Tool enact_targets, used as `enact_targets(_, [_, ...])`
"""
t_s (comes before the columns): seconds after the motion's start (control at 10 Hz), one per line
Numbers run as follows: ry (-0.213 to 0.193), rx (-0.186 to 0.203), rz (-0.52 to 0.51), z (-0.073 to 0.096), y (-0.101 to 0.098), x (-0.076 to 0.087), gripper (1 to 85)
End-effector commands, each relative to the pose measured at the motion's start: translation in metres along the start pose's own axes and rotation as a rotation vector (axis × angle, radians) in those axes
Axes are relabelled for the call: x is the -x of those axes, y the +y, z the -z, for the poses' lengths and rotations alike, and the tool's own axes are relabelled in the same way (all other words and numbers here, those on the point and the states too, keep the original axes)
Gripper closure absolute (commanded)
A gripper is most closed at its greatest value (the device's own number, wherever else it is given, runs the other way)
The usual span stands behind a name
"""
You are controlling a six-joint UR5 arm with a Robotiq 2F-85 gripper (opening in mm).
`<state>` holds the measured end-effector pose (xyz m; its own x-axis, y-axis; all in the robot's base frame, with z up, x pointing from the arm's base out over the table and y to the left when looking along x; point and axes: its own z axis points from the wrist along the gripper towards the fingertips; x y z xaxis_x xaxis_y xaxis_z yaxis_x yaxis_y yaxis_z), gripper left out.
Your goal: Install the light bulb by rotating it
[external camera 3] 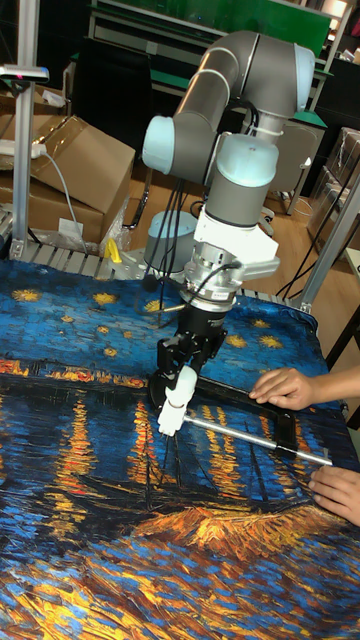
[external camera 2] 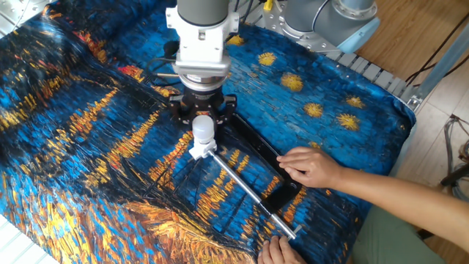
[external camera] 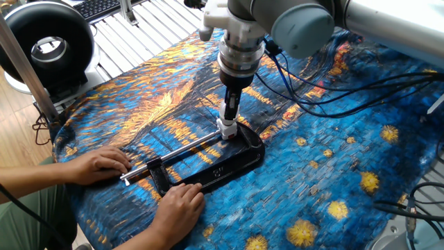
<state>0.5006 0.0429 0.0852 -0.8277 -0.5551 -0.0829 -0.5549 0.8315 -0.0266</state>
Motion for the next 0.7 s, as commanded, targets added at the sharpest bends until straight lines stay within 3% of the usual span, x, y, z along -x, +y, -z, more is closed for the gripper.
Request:
enact_targets(0.0, [-0.003,0.067,-0.210,0.000,0.007,0.003,56.0])
enact_targets(0.5, [0.004,0.091,-0.321,0.002,-0.002,0.000,58.0])
enact_targets(0.6, [0.003,0.094,-0.325,0.002,-0.003,0.000,54.3])
